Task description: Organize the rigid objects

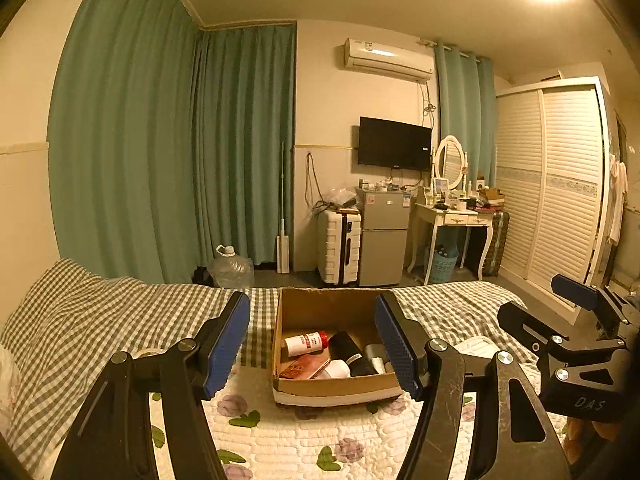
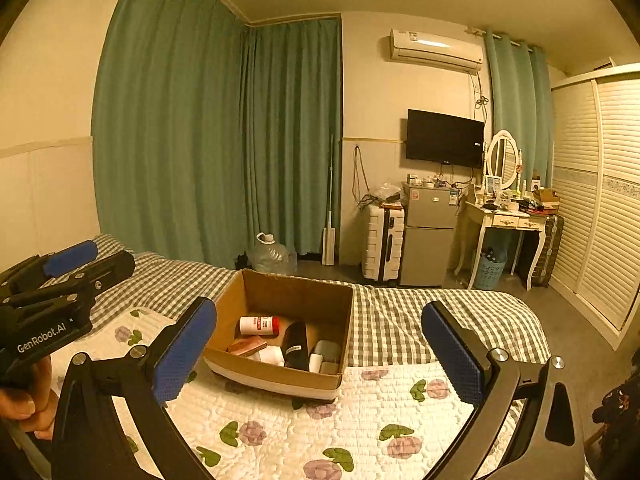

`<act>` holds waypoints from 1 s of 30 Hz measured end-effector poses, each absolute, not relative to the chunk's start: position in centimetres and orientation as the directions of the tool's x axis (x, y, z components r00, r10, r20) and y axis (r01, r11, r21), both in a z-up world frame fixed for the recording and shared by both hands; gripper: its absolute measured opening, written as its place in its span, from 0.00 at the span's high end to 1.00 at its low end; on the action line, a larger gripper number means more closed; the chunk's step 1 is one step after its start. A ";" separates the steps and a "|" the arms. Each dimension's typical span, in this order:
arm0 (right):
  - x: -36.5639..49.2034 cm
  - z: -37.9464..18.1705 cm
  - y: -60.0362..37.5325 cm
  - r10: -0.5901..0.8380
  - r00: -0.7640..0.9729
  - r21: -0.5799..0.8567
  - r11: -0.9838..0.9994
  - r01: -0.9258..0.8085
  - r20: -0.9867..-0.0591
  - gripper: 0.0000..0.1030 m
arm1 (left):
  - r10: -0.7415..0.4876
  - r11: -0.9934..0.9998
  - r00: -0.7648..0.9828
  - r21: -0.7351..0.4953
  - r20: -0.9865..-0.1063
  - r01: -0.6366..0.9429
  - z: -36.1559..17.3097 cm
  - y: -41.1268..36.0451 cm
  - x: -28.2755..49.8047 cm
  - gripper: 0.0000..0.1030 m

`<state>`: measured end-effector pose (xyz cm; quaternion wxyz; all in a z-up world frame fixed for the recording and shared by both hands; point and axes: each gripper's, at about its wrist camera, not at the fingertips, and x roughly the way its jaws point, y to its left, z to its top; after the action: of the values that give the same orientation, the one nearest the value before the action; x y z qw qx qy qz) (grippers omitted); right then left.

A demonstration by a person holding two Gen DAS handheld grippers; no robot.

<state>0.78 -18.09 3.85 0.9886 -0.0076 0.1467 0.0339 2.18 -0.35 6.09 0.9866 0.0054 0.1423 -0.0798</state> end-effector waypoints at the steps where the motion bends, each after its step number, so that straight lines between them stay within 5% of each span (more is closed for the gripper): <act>1: 0.8 3.8 -18.0 0.068 0.955 -0.004 0.997 -0.072 -0.290 0.00 | -0.154 0.988 0.947 -0.012 -0.283 0.157 6.1 -0.4 2.1 0.35; 30: 0.2 3.3 -17.1 0.087 0.944 0.003 0.996 -0.091 -0.318 0.00 | -0.134 0.990 0.942 0.001 -0.306 0.142 5.8 -0.2 1.1 0.35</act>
<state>0.15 -17.12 3.29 0.9859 -0.0059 0.1611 0.0452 1.10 -0.23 5.78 0.9854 0.0115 0.1545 -0.0700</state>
